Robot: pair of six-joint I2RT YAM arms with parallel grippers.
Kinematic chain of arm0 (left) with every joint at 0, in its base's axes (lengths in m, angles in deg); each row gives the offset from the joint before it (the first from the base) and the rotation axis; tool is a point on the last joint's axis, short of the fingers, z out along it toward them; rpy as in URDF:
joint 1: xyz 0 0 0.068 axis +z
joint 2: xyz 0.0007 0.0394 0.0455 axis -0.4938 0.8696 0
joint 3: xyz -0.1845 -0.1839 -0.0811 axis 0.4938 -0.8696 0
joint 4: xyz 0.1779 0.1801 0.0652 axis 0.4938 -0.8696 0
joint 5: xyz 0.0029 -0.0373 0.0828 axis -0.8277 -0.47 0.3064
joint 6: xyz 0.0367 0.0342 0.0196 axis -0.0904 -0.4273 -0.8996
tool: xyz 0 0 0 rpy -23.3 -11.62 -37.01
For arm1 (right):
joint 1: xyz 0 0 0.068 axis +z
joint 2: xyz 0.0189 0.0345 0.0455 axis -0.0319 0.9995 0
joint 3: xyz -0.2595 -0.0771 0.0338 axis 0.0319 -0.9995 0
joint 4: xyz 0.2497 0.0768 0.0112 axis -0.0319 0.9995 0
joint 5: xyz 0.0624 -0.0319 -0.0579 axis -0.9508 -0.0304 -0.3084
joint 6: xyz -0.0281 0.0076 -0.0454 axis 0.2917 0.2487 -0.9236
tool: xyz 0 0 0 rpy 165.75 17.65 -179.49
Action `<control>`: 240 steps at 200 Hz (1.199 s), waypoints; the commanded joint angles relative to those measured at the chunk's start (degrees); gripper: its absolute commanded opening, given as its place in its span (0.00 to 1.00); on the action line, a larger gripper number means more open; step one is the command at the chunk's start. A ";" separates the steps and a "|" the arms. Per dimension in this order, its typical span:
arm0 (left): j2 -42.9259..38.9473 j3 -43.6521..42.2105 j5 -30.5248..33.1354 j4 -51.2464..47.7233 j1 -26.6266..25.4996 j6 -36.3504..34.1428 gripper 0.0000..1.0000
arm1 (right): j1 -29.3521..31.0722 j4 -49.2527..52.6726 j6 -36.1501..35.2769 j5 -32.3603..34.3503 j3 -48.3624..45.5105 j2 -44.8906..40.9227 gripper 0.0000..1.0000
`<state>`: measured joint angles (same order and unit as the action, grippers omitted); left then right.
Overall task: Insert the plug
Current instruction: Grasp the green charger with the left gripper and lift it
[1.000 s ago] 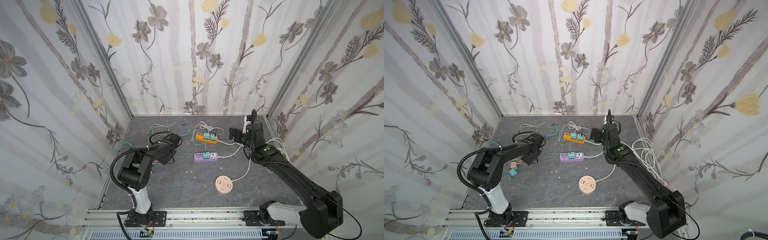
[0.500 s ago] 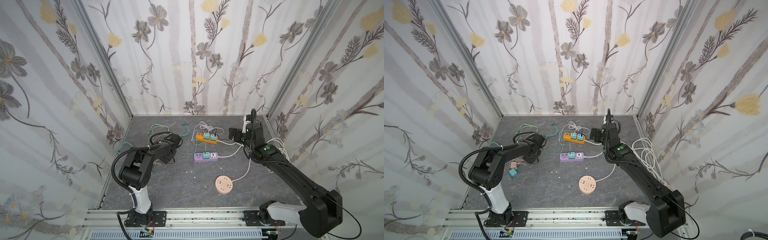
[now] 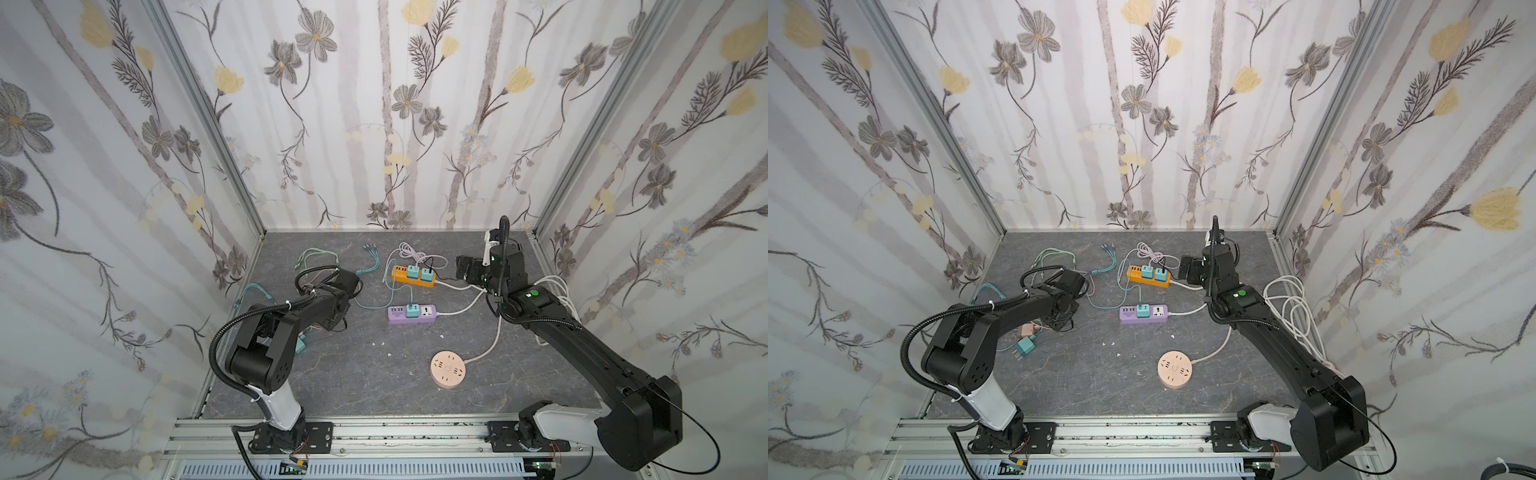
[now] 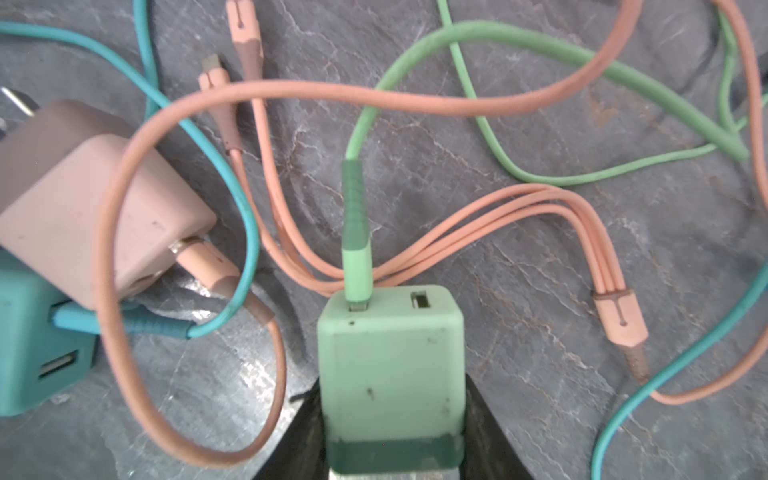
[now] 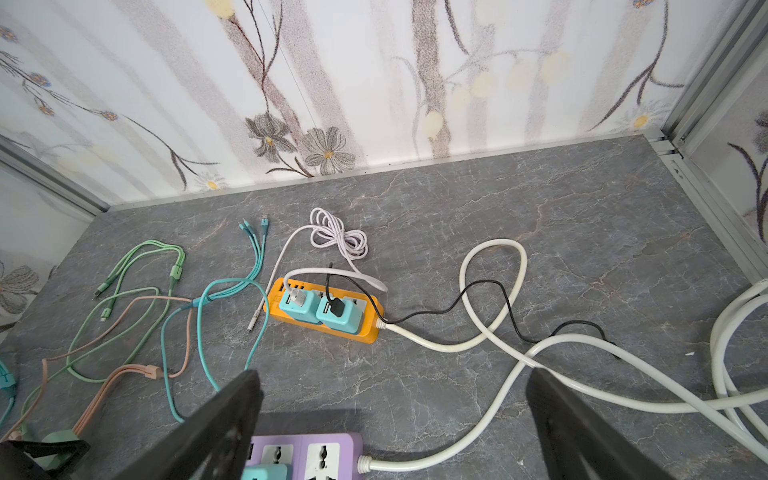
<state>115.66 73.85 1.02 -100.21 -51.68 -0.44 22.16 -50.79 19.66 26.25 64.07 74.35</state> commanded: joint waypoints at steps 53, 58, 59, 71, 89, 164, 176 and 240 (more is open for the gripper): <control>-8.93 -1.55 2.59 1.78 -0.11 -8.35 0.00 | 0.27 -0.97 0.06 -4.57 1.85 1.10 0.99; -9.61 -1.60 2.62 1.92 -0.06 -9.20 0.00 | 0.34 -1.08 0.01 -4.82 1.85 1.10 0.99; -9.79 -1.62 2.56 1.98 -0.06 -9.41 0.00 | 0.31 -1.12 0.03 -4.92 1.85 1.10 0.99; -11.69 -2.02 1.46 3.35 -0.02 -12.59 0.00 | 0.29 -1.51 -0.03 -5.42 1.85 1.01 0.99; -14.71 -2.45 -0.20 5.18 0.03 -16.99 0.00 | 0.37 -2.54 0.05 -6.56 1.76 0.94 0.99; -27.34 1.32 -1.60 2.75 1.36 -32.66 0.00 | 3.93 -9.44 -0.23 -12.66 2.52 2.85 0.99; -28.47 2.78 -3.20 1.76 2.05 -34.79 0.00 | 4.67 -10.25 -0.18 -13.77 3.13 3.53 0.99; -27.90 18.29 -13.57 -11.81 5.05 -46.52 0.00 | 9.12 -13.93 -1.04 -20.76 8.00 9.81 0.99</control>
<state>87.60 87.62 -7.42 -105.56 -47.37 -40.26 30.14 -59.86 19.16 10.27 70.34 81.95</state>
